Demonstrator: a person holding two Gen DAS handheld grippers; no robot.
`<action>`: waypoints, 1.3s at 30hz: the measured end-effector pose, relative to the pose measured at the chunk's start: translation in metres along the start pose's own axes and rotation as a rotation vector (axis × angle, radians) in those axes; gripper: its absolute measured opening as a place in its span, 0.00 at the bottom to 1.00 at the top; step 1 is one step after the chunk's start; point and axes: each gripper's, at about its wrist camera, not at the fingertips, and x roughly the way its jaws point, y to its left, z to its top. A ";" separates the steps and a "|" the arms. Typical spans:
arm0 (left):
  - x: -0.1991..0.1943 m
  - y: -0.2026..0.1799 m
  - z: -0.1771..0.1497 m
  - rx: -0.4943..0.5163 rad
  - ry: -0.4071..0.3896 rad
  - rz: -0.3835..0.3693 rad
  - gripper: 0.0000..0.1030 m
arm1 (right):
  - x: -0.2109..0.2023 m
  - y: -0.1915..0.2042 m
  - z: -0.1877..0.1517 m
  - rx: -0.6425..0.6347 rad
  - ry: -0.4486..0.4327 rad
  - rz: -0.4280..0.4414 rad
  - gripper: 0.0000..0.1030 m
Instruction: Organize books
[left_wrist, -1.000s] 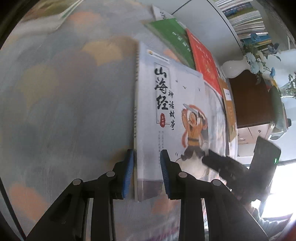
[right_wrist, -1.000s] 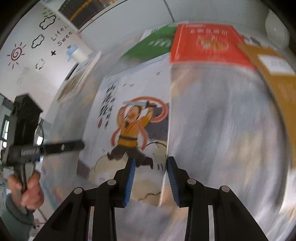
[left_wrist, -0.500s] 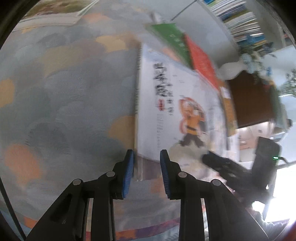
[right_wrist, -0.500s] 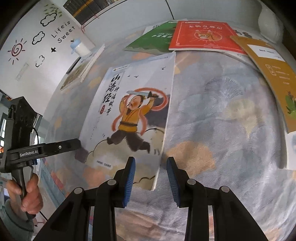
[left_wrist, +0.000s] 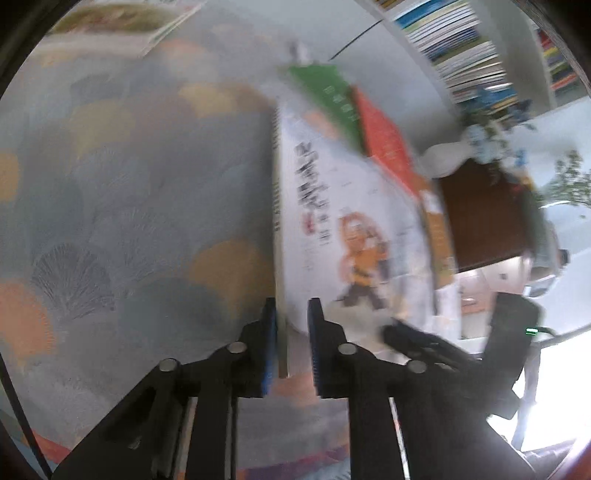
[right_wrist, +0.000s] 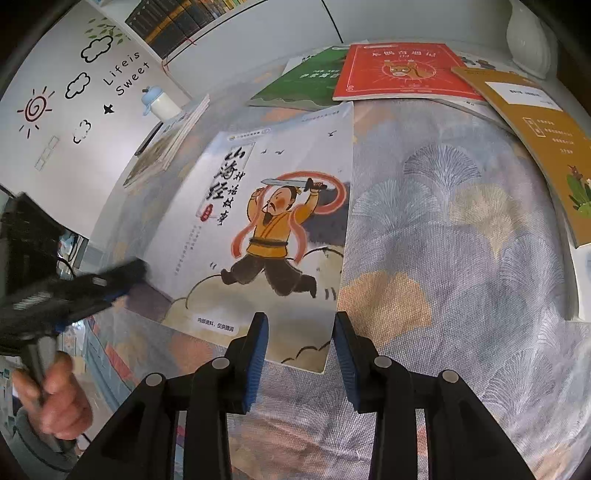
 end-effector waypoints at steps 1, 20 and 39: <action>0.004 0.002 0.001 -0.005 0.004 0.000 0.10 | 0.000 -0.001 0.000 0.003 -0.003 0.000 0.35; 0.000 -0.009 0.028 -0.190 0.057 -0.394 0.10 | -0.004 -0.060 0.000 0.357 0.094 0.463 0.53; -0.008 -0.038 0.033 0.110 0.109 -0.053 0.10 | -0.002 0.038 0.042 -0.154 -0.040 0.069 0.20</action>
